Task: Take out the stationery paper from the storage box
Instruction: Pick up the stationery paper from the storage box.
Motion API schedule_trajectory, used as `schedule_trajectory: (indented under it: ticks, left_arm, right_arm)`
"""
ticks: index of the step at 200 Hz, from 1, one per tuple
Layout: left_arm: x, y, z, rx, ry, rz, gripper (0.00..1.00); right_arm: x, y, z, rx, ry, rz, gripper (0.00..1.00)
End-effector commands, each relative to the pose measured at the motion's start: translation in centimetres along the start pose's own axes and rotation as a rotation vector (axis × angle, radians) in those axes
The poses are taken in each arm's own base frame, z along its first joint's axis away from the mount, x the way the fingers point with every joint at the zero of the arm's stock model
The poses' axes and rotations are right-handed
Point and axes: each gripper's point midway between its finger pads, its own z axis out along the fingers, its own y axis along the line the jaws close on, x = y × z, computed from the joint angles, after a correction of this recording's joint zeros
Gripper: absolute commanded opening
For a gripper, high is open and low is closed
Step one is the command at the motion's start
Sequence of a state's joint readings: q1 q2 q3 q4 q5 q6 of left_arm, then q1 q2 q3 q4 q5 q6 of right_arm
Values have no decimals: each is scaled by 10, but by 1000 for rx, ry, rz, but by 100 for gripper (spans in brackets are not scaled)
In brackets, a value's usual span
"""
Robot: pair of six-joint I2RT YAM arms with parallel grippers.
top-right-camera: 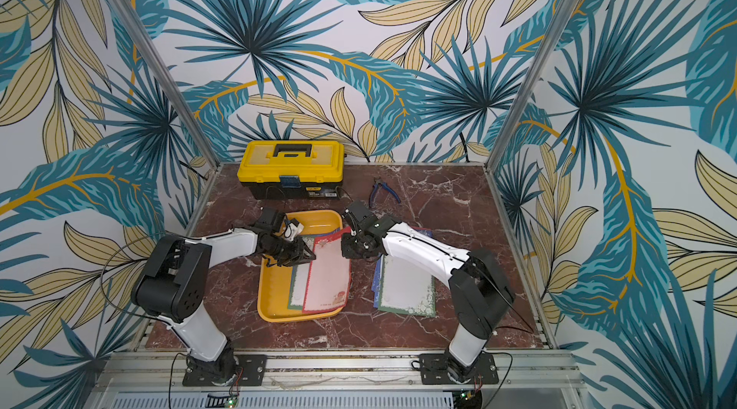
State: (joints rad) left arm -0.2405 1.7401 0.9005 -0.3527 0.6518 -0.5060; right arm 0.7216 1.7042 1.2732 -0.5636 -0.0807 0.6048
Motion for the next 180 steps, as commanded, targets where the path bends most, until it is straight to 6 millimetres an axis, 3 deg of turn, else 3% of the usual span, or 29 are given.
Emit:
schedule_trajectory:
  ticks: [1, 29, 57, 92, 116, 126, 133, 149, 180]
  left_arm:
    - [0, 9, 4, -26, 7, -16, 25]
    - [-1, 8, 3, -23, 4, -13, 25]
    - [-1, 7, 3, -20, 5, -11, 25]
    - [0, 6, 3, -18, 5, -8, 24]
    - [-1, 4, 0, -12, 0, -1, 24]
    - [-2, 2, -1, -9, -6, 3, 24]
    - [-3, 0, -3, -8, -13, 8, 25]
    - [-8, -6, -11, -6, -42, 24, 30]
    - [-19, -24, -37, -3, -143, 77, 54]
  right_arm:
    - [3, 11, 5, -60, 14, 6, 17]
    - [1, 23, 6, -120, 18, 10, 10]
    - [3, 27, 12, -134, 47, 11, 21]
    - [4, 20, 16, -84, 64, 4, 23]
    - [3, 15, 12, -49, 64, -15, 11]
    - [0, 15, 7, -48, 47, -24, 0]
    - [-1, 15, 3, -46, 36, -33, 0]
    - [-4, 16, -11, -47, 11, -55, 0]
    - [-5, 12, -48, -41, -41, -108, 0]
